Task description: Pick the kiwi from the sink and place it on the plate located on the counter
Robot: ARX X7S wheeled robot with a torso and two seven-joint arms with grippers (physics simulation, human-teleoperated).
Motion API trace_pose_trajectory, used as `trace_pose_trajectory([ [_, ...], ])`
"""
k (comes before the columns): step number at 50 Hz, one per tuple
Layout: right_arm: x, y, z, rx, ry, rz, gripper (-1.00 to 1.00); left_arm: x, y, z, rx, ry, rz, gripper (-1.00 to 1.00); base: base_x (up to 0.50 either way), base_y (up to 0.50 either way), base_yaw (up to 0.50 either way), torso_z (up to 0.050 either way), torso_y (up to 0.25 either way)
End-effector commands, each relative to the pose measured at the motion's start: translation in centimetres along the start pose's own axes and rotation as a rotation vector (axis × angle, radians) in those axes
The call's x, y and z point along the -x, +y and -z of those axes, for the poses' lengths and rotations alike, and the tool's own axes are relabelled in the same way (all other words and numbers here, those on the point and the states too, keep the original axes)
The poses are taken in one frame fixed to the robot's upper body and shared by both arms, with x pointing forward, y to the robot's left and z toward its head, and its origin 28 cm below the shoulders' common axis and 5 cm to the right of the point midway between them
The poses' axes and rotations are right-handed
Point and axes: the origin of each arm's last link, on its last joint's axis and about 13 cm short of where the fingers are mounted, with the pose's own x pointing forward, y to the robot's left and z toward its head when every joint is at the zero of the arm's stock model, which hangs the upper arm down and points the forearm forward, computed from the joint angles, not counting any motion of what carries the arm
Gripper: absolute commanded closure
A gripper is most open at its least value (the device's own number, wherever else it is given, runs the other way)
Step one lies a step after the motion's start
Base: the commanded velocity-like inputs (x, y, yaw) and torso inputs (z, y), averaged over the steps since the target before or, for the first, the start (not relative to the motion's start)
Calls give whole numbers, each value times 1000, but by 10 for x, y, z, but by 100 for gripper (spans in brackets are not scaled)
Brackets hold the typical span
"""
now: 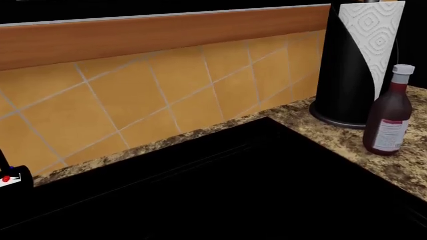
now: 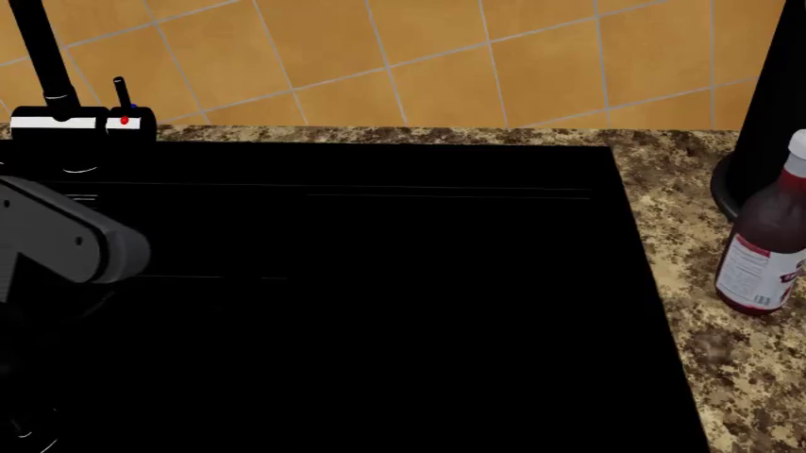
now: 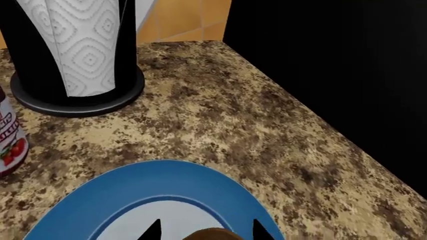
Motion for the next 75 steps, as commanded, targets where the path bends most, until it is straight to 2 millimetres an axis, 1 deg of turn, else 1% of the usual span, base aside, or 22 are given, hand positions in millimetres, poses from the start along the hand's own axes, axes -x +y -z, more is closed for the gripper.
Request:
trace_pose_trajectory([
  [1,-12,5,9,8,28,-7,100,-2,0,1,-2,7,1,-100,0,0,0,0,0],
  [12,-22,12,18,16,54,-17,100,-5,0,2,-3,16,-2,-100,0,0,0,0,0],
  [31,-22,14,17,14,62,-26,100,-4,1,3,0,15,1,-100,0,0,0,0,0],
  [32,-22,14,18,14,62,-26,-100,-4,1,3,0,15,1,-100,0,0,0,0,0],
  [42,-21,13,17,18,55,-23,-100,-4,0,3,0,15,3,-100,0,0,0,0,0],
  [51,-14,12,11,24,31,-30,-100,-3,-1,2,0,12,3,-100,0,0,0,0,0],
  [57,-2,10,3,26,-8,-34,-100,-4,-1,2,1,11,5,-100,0,0,0,0,0],
  [63,15,7,-9,35,-64,-47,-100,-4,-1,2,0,9,8,-100,0,0,0,0,0],
  [68,33,9,-24,48,-135,-70,-100,-5,-1,1,3,8,10,-100,0,0,0,0,0],
  [75,50,9,-40,49,-204,-91,-100,-3,-1,1,4,4,8,-100,0,0,0,0,0],
])
